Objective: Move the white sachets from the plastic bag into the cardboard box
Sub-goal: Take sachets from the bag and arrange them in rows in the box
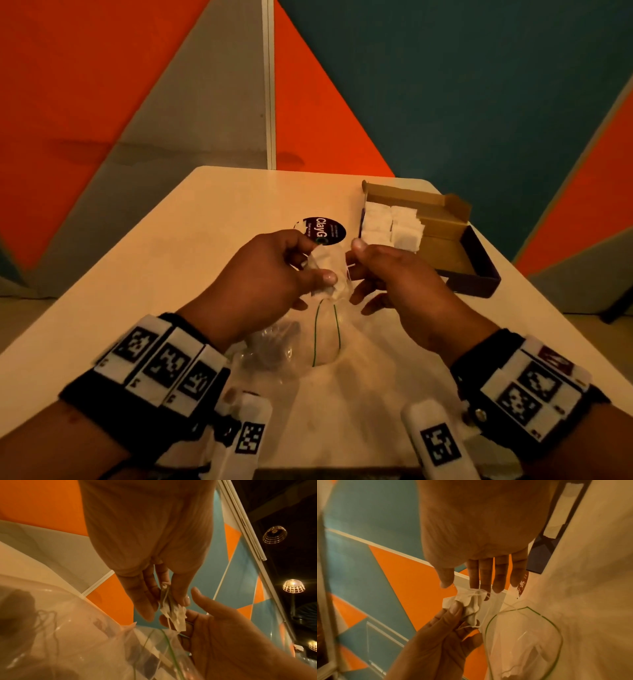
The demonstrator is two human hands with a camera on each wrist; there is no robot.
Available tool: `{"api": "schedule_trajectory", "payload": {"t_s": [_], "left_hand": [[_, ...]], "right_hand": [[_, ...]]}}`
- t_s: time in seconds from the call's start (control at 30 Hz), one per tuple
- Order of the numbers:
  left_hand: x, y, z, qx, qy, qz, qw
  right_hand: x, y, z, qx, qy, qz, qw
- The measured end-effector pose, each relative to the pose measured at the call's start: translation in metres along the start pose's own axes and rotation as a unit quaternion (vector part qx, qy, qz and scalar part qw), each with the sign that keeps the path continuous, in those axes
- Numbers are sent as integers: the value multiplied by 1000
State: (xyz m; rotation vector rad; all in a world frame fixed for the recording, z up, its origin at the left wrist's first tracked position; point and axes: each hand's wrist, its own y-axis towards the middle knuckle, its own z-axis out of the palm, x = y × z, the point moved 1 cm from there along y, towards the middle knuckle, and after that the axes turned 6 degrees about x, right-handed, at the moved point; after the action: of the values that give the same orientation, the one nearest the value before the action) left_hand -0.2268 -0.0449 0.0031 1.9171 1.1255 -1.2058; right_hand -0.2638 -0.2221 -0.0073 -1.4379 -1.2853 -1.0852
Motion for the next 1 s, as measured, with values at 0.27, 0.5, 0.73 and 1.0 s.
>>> {"api": "schedule_trajectory", "payload": {"t_s": [0.27, 0.5, 0.73, 1.0], "left_hand": [[-6, 14, -9, 37, 44, 8, 998], [-4, 25, -34, 33, 43, -5, 999], [1, 28, -49, 40, 10, -21, 999], [-1, 25, -22, 79, -201, -38, 976]], "right_hand": [[1, 12, -13, -5, -188, -56, 981], [5, 15, -42, 33, -252, -57, 966], [-5, 13, -79, -24, -235, -25, 971], [22, 7, -57, -85, -157, -139, 974]]}}
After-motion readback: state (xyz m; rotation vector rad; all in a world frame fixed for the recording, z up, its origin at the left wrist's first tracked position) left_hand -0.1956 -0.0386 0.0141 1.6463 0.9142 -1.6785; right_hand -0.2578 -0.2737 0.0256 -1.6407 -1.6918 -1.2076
